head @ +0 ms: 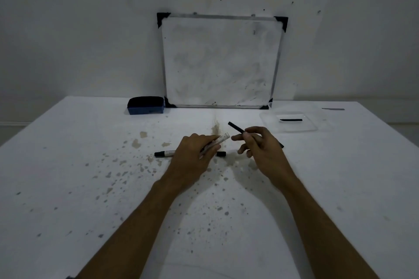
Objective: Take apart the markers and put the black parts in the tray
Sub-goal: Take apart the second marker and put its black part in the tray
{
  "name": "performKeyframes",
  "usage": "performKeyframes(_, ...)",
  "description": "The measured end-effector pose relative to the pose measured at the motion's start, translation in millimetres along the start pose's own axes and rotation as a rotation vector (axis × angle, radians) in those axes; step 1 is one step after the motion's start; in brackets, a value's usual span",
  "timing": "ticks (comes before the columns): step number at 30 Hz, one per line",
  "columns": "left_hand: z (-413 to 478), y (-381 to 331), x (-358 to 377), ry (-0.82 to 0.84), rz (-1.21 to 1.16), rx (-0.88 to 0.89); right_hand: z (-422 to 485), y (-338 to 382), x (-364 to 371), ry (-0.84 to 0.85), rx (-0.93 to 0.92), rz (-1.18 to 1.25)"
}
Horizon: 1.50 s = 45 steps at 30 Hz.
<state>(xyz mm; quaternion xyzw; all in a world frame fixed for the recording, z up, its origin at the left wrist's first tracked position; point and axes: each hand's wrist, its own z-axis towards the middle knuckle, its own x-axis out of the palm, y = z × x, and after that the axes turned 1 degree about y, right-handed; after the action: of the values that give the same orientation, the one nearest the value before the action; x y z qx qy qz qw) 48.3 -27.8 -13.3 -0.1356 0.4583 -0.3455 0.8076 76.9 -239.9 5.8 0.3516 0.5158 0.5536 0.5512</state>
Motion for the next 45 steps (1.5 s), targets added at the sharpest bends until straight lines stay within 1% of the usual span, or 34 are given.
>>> performKeyframes(2,1,6,3,0.01,0.023,0.015,1,0,0,-0.032,-0.009,-0.03)
performKeyframes(5,2,14,6,-0.017,0.058,0.005,2,-1,-2,-0.088,-0.009,-0.084)
performKeyframes(12,4,21,6,-0.084,0.074,-0.023,3,-4,-4,-0.097,0.004,-0.124)
performKeyframes(15,4,22,5,-0.072,0.08,0.008,3,-4,-5,-0.068,0.019,-0.139)
performKeyframes(19,4,20,6,0.017,0.171,0.101,0,-6,-4,0.047,-0.014,-0.207)
performKeyframes(21,3,17,8,0.044,0.176,0.12,-1,-6,2,0.068,-0.041,-0.193)
performKeyframes(23,2,14,9,0.067,0.156,0.108,-1,-6,10,0.001,-0.048,-0.127)
performKeyframes(25,2,15,8,0.069,0.138,0.084,1,-8,14,-0.086,-0.05,-0.113)
performKeyframes(27,2,17,6,0.062,0.155,0.068,2,-10,17,-0.09,-0.066,-0.174)
performKeyframes(30,2,20,2,0.054,0.198,0.049,-2,-13,20,0.014,-0.086,-0.319)
performKeyframes(32,3,21,0,0.036,0.212,0.027,-3,-18,22,0.055,-0.081,-0.442)
performKeyframes(35,2,22,-2,0.004,0.145,-0.018,-4,-27,27,0.128,-0.144,-0.631)
performKeyframes(37,2,21,-2,0.006,0.081,-0.033,-3,-31,29,0.139,-0.196,-0.687)
performKeyframes(39,2,19,-1,-0.004,0.02,-0.046,-2,-29,28,0.098,-0.18,-0.64)
performKeyframes(40,2,18,-1,-0.016,-0.011,-0.06,-1,-26,25,0.058,-0.15,-0.577)
performKeyframes(42,4,15,-2,-0.027,-0.081,-0.092,2,-21,16,-0.006,-0.066,-0.372)
performKeyframes(45,1,11,-3,0.027,-0.147,-0.127,4,-14,4,-0.029,0.055,-0.036)
